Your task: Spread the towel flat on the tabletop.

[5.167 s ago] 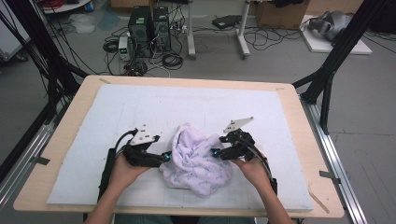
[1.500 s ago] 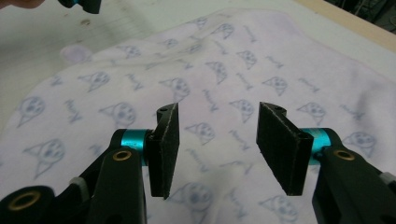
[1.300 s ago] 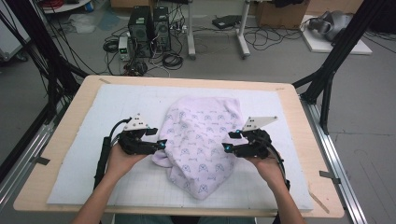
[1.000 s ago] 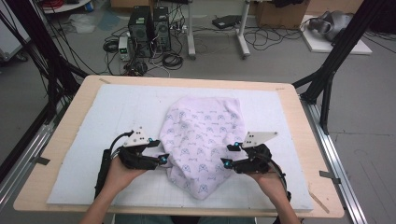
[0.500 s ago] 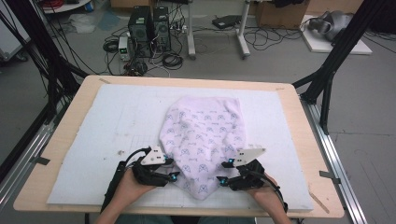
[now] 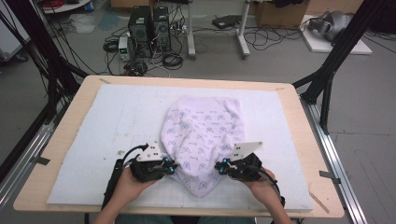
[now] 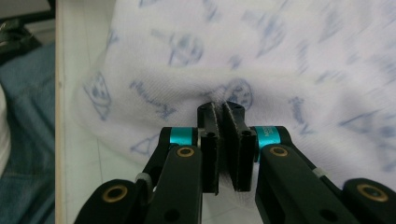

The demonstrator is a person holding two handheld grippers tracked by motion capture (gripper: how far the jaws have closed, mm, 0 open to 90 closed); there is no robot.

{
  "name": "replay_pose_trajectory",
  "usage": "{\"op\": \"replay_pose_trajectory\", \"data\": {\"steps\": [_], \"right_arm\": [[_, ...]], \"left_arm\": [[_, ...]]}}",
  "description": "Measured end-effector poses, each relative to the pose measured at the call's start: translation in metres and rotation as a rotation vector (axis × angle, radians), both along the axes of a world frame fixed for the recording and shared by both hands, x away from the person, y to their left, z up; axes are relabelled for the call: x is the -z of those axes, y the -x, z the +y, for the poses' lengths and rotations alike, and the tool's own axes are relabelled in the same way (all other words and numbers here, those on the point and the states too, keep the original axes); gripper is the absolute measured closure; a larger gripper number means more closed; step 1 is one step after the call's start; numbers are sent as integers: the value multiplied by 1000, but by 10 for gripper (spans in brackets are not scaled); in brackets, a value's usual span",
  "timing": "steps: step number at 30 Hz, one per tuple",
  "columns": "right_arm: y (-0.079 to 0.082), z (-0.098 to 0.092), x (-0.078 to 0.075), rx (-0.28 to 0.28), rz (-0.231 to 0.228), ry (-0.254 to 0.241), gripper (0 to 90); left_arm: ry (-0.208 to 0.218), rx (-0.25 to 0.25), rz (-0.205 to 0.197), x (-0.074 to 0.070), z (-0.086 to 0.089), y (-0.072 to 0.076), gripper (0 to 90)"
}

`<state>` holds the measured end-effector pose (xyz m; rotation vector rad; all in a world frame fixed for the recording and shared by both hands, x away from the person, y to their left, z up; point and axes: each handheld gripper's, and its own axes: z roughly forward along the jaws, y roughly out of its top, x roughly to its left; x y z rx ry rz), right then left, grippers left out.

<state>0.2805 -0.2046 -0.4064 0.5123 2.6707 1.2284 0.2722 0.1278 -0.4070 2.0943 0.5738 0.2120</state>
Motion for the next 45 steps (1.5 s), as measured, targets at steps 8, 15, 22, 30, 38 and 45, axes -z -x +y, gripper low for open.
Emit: {"op": "replay_pose_trajectory", "data": {"steps": [8, 15, 22, 30, 38, 45], "right_arm": [[-49, -4, -46, 101, -71, -21, 857], [-121, 2, -5, 239, 101, 9, 861], [-134, 7, 11, 262, 141, 37, 782], [-101, -8, -23, 245, 46, -18, 696], [-57, -8, -32, 156, -16, -55, 656], [-41, 14, -16, 83, 1, -28, 592]], "left_arm": [[49, -132, 10, -26, 11, -43, 809], [-15, -276, 85, 2, 10, -99, 811], [-22, -301, 120, 10, 13, -109, 696], [-8, -327, 72, -13, 39, -87, 476], [-19, -247, 22, -19, 37, -55, 456], [-23, -148, 23, -7, 6, -42, 458]]}}
